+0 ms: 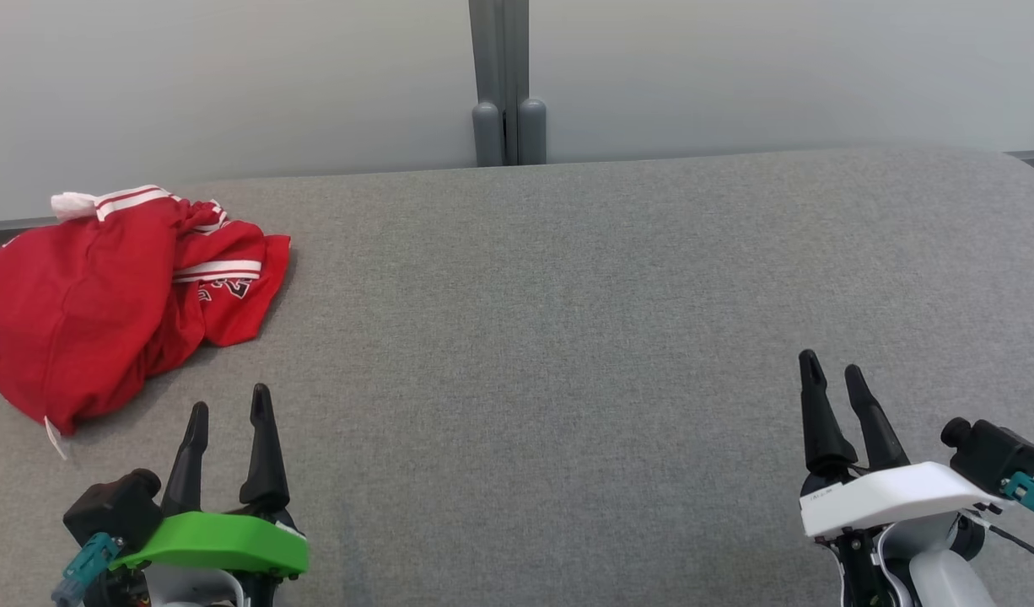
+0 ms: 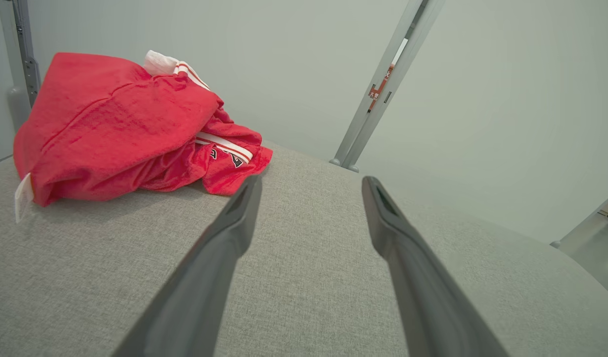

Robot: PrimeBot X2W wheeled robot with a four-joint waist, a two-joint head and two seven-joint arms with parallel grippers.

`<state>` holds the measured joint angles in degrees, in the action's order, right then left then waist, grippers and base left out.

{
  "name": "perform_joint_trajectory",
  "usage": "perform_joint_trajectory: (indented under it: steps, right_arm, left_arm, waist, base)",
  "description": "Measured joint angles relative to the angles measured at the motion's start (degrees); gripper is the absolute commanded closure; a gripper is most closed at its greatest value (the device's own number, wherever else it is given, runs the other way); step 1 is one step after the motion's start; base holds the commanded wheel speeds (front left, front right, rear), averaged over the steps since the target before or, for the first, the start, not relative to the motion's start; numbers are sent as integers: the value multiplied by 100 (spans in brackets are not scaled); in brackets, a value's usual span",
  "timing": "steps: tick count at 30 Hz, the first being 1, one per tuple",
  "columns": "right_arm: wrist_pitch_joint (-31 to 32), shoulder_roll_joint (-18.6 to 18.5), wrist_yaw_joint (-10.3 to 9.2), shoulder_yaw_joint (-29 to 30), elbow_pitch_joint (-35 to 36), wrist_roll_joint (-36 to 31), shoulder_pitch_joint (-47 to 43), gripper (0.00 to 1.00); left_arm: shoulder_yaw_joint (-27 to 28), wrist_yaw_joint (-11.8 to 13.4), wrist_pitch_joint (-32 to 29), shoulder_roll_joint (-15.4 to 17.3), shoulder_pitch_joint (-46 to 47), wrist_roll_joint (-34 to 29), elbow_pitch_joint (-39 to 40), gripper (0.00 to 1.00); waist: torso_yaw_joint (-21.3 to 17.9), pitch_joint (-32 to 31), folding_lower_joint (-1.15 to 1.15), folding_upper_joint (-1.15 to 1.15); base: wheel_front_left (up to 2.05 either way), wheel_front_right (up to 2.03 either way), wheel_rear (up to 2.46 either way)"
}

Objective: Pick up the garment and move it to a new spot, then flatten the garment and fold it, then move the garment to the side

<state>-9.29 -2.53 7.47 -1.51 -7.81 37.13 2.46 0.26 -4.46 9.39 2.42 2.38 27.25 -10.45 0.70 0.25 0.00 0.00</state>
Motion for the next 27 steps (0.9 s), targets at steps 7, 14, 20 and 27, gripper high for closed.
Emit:
perform_joint_trajectory:
  steps: [7,14,20,27]
  right_arm:
    - [-100,-2,0,-4,-99,-401,-19,0]
    - [-191,-5,0,-18,-163,-780,-18,0]
    - [-254,-9,0,-54,-185,-1065,-18,0]
    - [-343,-10,0,-92,-185,-1410,-18,0]
  left_arm:
    - [-25,0,88,3,-1,-379,-55,0]
    - [-45,1,181,5,1,-750,-120,0]
    - [-69,15,256,8,1,-1061,-179,0]
    - [-149,35,337,13,12,-1379,-252,0]
  waist:
    - [16,12,0,0]
    - [25,13,0,0]
    - [29,1,0,0]
    - [45,0,0,0]
  base:
    - [0,0,0]
    - [0,0,0]
    - [0,0,0]
    - [0,0,0]
